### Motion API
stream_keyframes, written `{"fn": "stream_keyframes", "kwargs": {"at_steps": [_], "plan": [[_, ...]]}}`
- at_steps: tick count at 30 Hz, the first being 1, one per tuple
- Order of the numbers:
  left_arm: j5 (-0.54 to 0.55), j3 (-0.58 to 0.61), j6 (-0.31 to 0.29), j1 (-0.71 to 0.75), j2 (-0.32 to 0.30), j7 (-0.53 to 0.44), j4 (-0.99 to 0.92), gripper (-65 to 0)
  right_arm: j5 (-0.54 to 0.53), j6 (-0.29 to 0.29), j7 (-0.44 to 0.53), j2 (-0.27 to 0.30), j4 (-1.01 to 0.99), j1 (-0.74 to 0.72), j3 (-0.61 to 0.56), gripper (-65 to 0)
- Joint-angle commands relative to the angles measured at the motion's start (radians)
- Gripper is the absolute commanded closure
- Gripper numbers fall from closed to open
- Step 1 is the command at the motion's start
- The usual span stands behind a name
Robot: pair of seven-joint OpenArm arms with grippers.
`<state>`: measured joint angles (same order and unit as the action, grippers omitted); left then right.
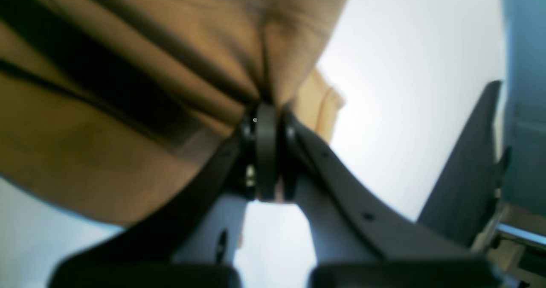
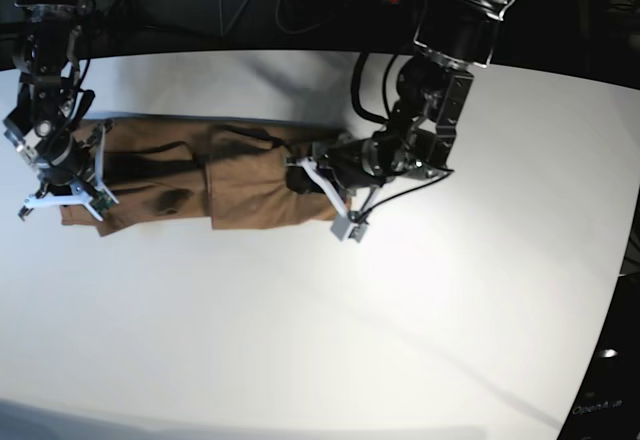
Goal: Fold the T-shirt properly
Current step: 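Lay the folded end down at the strip's middle with the left gripper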
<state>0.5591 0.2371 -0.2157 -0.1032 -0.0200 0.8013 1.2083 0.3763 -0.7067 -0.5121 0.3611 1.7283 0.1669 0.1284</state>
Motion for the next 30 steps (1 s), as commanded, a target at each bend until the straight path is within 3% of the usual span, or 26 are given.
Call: {"fn": "stream_keyframes", "kwargs": {"at_steps": [1,11,17,19,24,30], "plan": [[-0.08,-0.005,0.043,0.02,-0.022,0.051,0.011,-2.9,0.006,0.009,0.0,0.019,0.023,0.006,0.01,0.0],[-0.076,-0.005,0.045,0.04,-0.038,0.053,0.06,-2.9,0.006,0.009,-0.001,0.013,0.028,0.026,0.012,-2.6],[-0.076,-0.006,0.045,0.055,-0.038,0.053,0.061,-2.9,0.006,0.009,-0.055,0.013,0.028,0.026,0.012,-30.3],[-0.076,-0.006,0.045,0.055,-0.038,0.053,0.061,-2.9,0.006,0.009,-0.056,0.013,0.028,0.026,0.01,-35.1],[-0.08,-0.006,0.045,0.059,-0.038,0.053,0.061,-2.9,0.006,0.009,-0.058,0.017,0.034,0.026,0.014,-32.6],[-0.08,-0.023,0.045,0.063,-0.038,0.051,0.061,-2.9,-0.001,0.009,-0.058,-0.001,0.063,0.026,0.119,-32.1]]}}
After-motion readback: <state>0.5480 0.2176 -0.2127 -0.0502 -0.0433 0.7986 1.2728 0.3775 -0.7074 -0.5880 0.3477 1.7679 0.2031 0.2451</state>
